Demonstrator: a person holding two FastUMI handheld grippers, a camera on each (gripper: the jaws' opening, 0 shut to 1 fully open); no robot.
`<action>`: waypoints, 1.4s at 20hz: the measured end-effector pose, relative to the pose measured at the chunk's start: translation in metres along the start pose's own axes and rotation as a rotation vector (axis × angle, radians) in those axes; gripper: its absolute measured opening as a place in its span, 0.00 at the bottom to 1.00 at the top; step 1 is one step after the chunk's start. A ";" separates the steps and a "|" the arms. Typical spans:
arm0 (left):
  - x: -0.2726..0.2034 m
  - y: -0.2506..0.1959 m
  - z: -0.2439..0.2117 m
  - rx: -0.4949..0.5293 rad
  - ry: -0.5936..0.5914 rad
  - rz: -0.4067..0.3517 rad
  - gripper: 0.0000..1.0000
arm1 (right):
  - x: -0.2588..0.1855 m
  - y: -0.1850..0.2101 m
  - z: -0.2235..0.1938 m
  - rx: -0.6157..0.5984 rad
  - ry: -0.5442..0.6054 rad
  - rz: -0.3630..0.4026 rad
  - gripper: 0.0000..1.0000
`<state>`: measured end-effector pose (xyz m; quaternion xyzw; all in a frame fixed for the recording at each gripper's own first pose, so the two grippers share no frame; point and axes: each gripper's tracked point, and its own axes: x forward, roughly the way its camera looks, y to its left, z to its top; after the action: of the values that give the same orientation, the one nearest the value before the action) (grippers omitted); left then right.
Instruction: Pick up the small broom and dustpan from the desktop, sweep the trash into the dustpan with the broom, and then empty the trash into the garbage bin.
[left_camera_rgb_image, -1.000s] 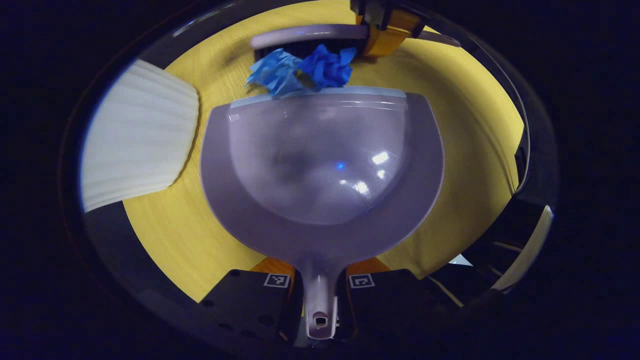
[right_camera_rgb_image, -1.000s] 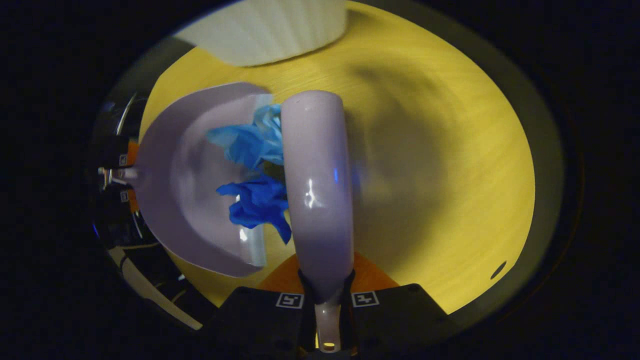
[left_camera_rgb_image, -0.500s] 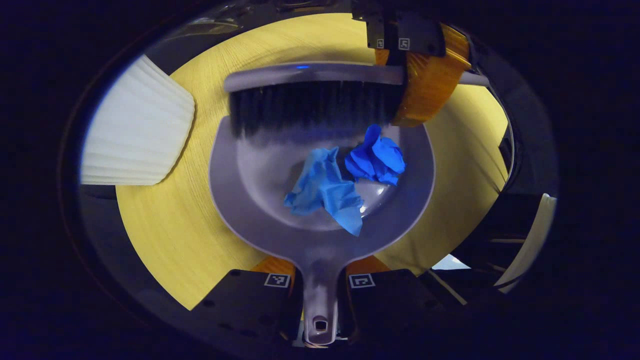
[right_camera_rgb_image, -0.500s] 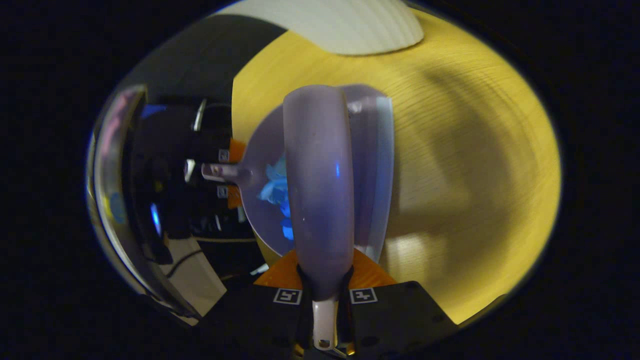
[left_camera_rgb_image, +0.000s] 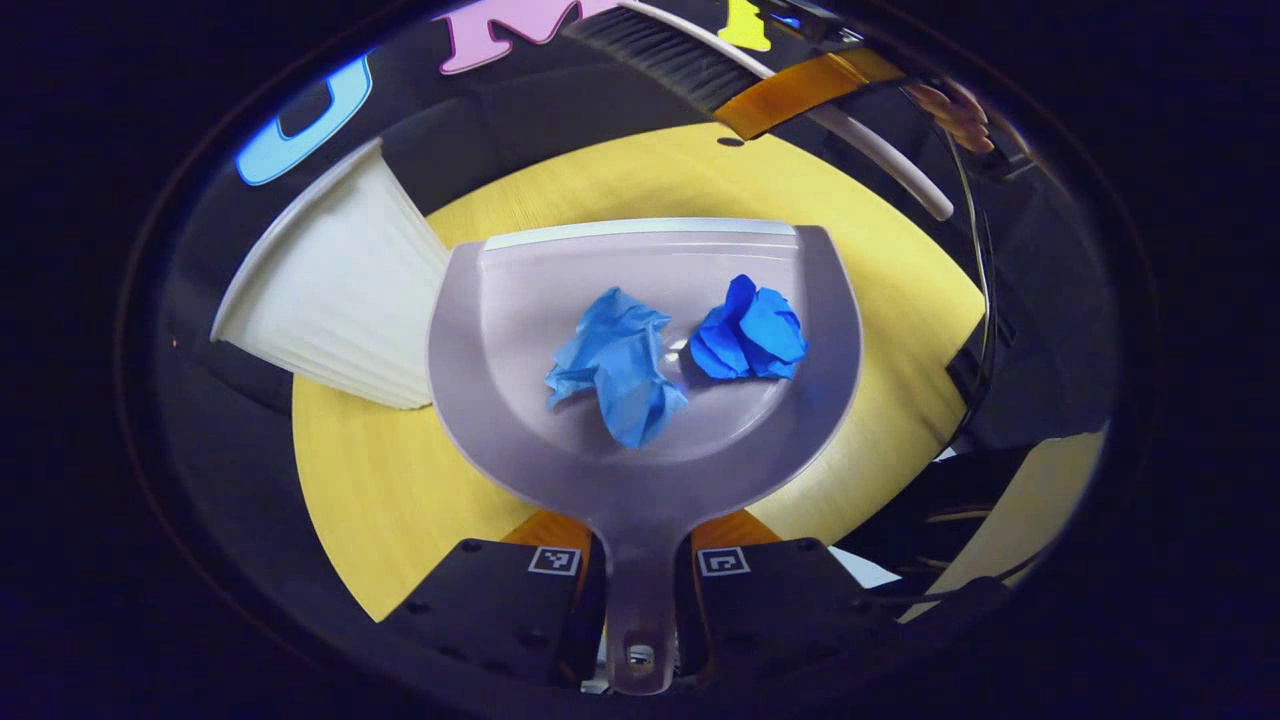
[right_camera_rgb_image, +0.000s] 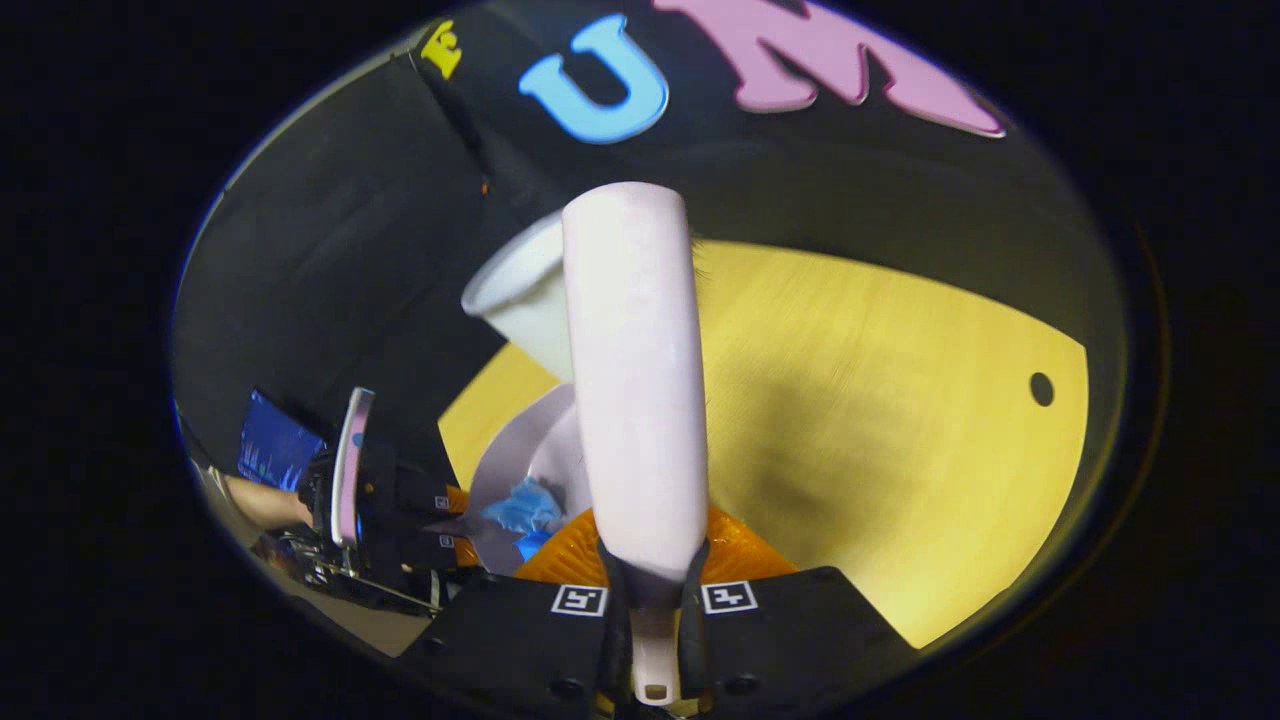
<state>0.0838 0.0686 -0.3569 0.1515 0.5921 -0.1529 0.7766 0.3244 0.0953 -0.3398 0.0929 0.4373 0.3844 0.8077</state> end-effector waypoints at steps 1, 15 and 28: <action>-0.010 -0.002 0.006 0.003 -0.040 0.017 0.26 | -0.003 -0.005 0.000 0.030 -0.083 -0.008 0.19; -0.125 0.245 0.110 0.325 0.062 0.733 0.26 | 0.019 -0.062 -0.166 0.153 -0.270 -0.220 0.19; -0.178 0.336 0.126 1.059 0.439 1.295 0.26 | 0.036 -0.059 -0.157 0.155 -0.199 -0.233 0.19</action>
<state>0.2889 0.3313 -0.1349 0.8270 0.3766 0.0965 0.4060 0.2461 0.0504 -0.4852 0.1415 0.3913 0.2422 0.8765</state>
